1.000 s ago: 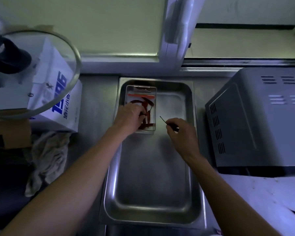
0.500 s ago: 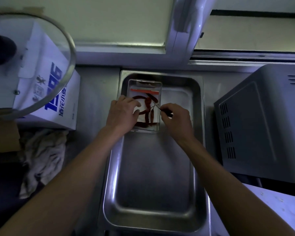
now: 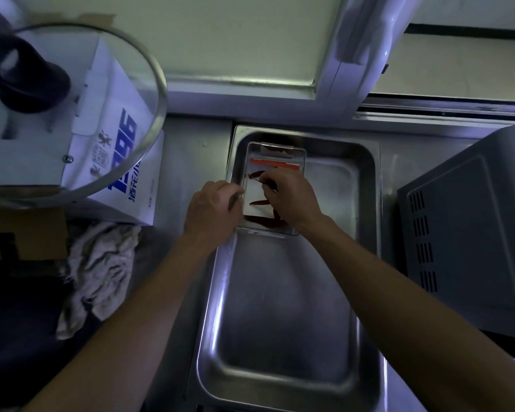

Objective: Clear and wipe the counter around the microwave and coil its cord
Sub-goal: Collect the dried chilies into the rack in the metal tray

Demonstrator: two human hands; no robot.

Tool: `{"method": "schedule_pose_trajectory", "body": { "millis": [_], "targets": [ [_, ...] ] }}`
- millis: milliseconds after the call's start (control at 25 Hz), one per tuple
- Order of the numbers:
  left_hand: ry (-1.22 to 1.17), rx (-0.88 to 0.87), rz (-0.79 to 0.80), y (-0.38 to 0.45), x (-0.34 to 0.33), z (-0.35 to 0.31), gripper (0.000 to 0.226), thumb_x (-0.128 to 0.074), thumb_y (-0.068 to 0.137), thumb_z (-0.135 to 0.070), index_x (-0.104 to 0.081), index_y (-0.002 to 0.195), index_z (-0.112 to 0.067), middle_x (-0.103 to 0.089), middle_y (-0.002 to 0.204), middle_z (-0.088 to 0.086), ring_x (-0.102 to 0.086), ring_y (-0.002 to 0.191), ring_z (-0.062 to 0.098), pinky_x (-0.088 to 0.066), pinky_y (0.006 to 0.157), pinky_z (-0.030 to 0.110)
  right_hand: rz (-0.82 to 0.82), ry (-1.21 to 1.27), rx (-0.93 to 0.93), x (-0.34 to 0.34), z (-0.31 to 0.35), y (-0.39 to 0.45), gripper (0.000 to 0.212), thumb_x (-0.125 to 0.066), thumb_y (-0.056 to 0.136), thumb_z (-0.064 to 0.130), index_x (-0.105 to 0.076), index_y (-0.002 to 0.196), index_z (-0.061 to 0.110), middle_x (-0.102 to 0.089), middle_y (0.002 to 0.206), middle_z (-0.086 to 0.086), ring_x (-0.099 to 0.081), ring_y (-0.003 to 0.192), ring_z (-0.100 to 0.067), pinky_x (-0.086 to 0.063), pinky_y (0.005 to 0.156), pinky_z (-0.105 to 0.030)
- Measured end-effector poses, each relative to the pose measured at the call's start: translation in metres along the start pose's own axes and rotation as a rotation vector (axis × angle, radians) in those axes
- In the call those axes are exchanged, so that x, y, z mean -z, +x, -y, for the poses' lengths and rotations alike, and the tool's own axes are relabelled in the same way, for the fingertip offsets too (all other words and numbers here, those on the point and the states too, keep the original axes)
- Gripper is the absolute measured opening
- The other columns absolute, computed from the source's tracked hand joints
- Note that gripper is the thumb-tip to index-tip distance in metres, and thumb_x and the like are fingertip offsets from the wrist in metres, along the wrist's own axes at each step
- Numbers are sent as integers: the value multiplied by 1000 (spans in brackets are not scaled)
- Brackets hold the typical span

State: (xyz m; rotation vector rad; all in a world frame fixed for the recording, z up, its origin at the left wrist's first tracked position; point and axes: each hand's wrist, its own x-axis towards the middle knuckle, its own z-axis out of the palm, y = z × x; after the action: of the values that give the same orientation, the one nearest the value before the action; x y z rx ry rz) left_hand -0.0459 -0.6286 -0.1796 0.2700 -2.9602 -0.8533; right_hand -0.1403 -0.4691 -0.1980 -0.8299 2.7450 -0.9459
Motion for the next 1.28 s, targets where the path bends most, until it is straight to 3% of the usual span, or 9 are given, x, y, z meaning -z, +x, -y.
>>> {"method": "schedule_pose_trajectory", "body": {
  "millis": [200,400,560,760,960,1280],
  "targets": [
    [86,-112,59,-8,6,-8,22,-60,93,-18,-67,113,-13,-66,108,6,-56,101,26,-46,84,42,-20,-20,-10,6,1,-10,22,-65,92,10,-71,112,10,-73,108,-6,-66,92,-20,-53,84,-34],
    [69,-136,63,-36,6,-34,23,-60,93,-21,-67,114,-14,-66,110,5,-58,102,27,-47,86,44,-139,31,-78,39,10,-64,22,-65,92,10,-71,113,8,-72,111,-8,-65,102,-23,-53,89,-36],
    [-5,-171,51,-58,-5,-71,21,-61,93,-25,-70,110,-17,-69,107,2,-62,101,25,-51,85,41,-170,92,-181,62,17,-136,27,-66,92,11,-70,119,9,-71,118,-7,-65,109,-21,-52,95,-33],
    [-162,-245,103,-102,-36,-136,19,-61,94,-29,-69,110,-22,-70,107,-3,-62,99,18,-53,82,37,-250,33,-292,86,17,-265,26,-68,90,13,-72,115,13,-73,114,-4,-69,101,-20,-54,88,-34],
    [-115,-367,194,-155,-59,-173,16,-60,93,-23,-71,103,-18,-71,101,0,-62,96,23,-51,81,39,-310,3,-386,102,5,-372,24,-71,87,6,-73,110,9,-74,107,-7,-70,96,-26,-54,84,-33],
    [11,-599,299,-266,-104,-236,10,-69,85,-19,-72,94,-15,-70,90,4,-64,87,29,-53,74,39,-344,40,-538,113,-26,-493,24,-68,91,11,-72,114,11,-73,111,-5,-69,96,-20,-55,82,-31]
  ]
}}
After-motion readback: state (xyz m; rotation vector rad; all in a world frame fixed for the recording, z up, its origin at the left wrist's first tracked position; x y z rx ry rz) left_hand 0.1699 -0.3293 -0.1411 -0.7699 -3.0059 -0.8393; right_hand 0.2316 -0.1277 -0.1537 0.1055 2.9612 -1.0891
